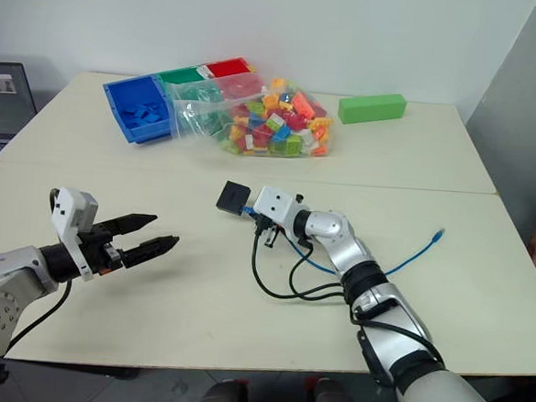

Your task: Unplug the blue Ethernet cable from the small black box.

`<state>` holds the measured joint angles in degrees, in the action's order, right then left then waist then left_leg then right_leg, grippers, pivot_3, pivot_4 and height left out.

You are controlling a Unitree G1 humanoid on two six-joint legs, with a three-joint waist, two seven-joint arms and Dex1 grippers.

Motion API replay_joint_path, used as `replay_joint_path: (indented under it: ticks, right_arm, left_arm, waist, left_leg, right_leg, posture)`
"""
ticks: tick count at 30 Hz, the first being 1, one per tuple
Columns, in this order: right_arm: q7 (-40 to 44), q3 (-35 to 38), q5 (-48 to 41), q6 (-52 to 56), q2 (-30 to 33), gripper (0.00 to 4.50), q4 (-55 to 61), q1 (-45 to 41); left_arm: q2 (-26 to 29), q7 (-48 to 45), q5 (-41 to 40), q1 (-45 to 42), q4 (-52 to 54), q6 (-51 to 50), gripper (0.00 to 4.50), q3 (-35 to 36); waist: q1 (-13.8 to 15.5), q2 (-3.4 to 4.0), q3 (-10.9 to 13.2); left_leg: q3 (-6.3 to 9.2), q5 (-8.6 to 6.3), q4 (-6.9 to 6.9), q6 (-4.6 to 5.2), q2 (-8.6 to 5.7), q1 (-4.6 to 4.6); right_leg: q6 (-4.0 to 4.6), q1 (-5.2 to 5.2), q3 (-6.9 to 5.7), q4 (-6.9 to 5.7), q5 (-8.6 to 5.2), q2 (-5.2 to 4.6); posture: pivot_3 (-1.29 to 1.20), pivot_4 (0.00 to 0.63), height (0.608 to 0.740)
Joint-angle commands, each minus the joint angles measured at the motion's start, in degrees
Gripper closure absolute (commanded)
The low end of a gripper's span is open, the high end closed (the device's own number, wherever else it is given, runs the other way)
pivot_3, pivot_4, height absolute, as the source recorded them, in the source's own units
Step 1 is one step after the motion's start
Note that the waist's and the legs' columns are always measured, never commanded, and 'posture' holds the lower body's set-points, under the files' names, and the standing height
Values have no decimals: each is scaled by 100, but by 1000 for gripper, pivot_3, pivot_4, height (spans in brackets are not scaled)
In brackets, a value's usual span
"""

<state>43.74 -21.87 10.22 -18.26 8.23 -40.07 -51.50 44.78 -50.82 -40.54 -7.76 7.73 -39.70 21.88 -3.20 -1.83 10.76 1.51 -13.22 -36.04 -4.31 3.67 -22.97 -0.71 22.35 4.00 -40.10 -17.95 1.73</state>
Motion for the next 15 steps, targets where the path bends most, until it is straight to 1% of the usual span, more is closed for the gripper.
replay_joint_path:
  ticks: [1, 4, 7, 15]
  right_arm:
    - [366, -175, 79, -924, 360, 4383, 1080, 88]
    - [555, -249, 13, -1317, 597, 4383, 1519, 144]
    - [666, -283, -31, -1533, 733, 4383, 1838, 182]
    - [946, -238, -291, -1294, 901, 4384, 2451, 346]
  left_arm:
    - [117, -127, -669, -277, 68, -660, 0, 167]
    - [103, -172, -1008, -521, 18, -1031, 0, 126]
    - [79, -271, -1140, -627, 102, -1174, 0, -28]
    - [-53, -351, -1390, -769, 245, -1316, 0, -167]
  waist:
    - [-3, 0, 0]
    - [-4, -1, 0]
    - [-5, -1, 0]
    - [16, -2, 0]
  left_leg:
    - [0, 0, 0, 0, 0, 1]
    - [2, 0, -1, 0, 1, 4]
    - [3, 1, -1, -1, 1, 9]
    - [3, 1, -4, -2, -1, 6]
  right_leg:
    - [0, 0, 0, 0, 0, 0]
    - [0, -1, -2, -3, 0, 0]
    - [0, -4, -2, -8, 0, 1]
    - [0, -4, 0, -8, 0, -1]
  posture:
    - [0, 150, 740]
    - [0, 150, 740]
    - [0, 150, 740]
    - [0, 150, 740]
